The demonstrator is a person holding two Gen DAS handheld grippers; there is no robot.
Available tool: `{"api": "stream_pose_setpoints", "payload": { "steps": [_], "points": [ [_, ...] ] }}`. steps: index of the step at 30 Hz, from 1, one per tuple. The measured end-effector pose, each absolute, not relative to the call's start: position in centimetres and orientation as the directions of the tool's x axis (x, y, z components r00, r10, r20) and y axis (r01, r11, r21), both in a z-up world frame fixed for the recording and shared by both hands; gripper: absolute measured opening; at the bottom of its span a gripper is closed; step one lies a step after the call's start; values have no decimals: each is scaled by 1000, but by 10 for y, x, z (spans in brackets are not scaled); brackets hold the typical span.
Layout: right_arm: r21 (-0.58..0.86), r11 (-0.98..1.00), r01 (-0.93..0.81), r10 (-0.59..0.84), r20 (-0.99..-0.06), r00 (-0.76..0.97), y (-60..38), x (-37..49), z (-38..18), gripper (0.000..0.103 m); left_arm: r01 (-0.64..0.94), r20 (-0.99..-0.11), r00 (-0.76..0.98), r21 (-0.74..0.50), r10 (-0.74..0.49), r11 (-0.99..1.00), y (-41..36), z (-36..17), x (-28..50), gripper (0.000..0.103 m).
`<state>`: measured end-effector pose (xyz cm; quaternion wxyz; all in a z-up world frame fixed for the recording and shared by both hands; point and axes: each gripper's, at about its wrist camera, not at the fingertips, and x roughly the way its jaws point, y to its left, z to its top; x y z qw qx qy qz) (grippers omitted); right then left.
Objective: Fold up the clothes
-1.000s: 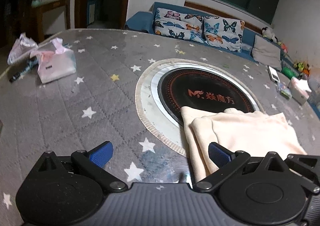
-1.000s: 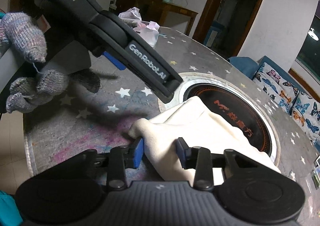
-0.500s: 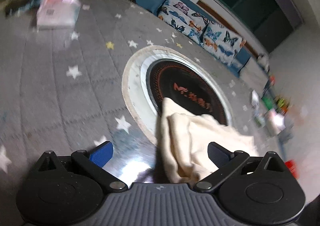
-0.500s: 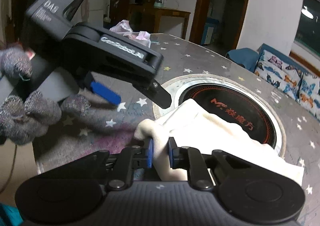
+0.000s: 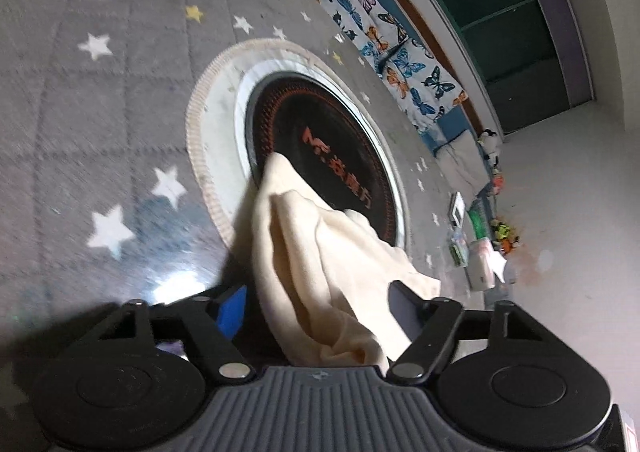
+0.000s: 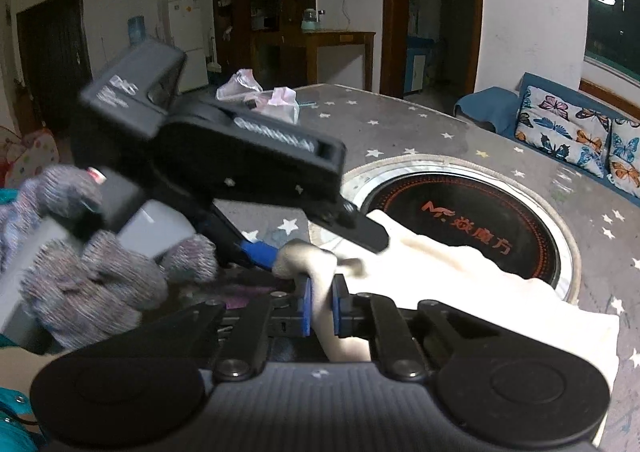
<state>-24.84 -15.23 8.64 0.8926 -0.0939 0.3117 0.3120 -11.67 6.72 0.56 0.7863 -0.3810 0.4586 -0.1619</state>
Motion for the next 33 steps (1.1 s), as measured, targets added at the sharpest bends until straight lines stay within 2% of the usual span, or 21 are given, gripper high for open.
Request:
{"api": "stream_pose_setpoints", "payload": {
  "steps": [7, 9, 10, 11, 18, 27, 31, 33],
  "points": [
    [54, 752, -656, 549, -602, 580, -154, -254, 91, 9, -129, -568, 508, -794, -648, 594, 66, -11, -110, 27],
    [54, 750, -659, 548, -608, 574, -155, -252, 90, 11, -139, -558, 503, -806, -660, 576, 66, -16, -108, 20],
    [65, 751, -657, 551, -611, 569, -157, -251, 90, 15, -139, -559, 503, -805, -660, 576, 66, -17, -108, 18],
    [75, 752, -654, 552, -614, 565, -160, -250, 90, 19, -136, -559, 503, -804, -659, 578, 67, -17, -108, 17],
    [65, 832, -550, 465, -622, 630, -207, -246, 95, 22, -107, -575, 503, -783, -646, 613, 64, -13, -105, 17],
    [89, 978, -190, 200, -674, 712, -311, -215, 77, 23, -82, -592, 500, -758, -632, 647, 61, -9, -100, 17],
    [160, 983, -86, 173, -685, 707, -343, -204, 64, 35, -68, -604, 499, -742, -621, 667, 59, -6, -98, 18],
    [186, 980, -67, 179, -689, 703, -348, -200, 58, 35, -63, -607, 497, -738, -620, 672, 58, -6, -97, 18]
  ]
}}
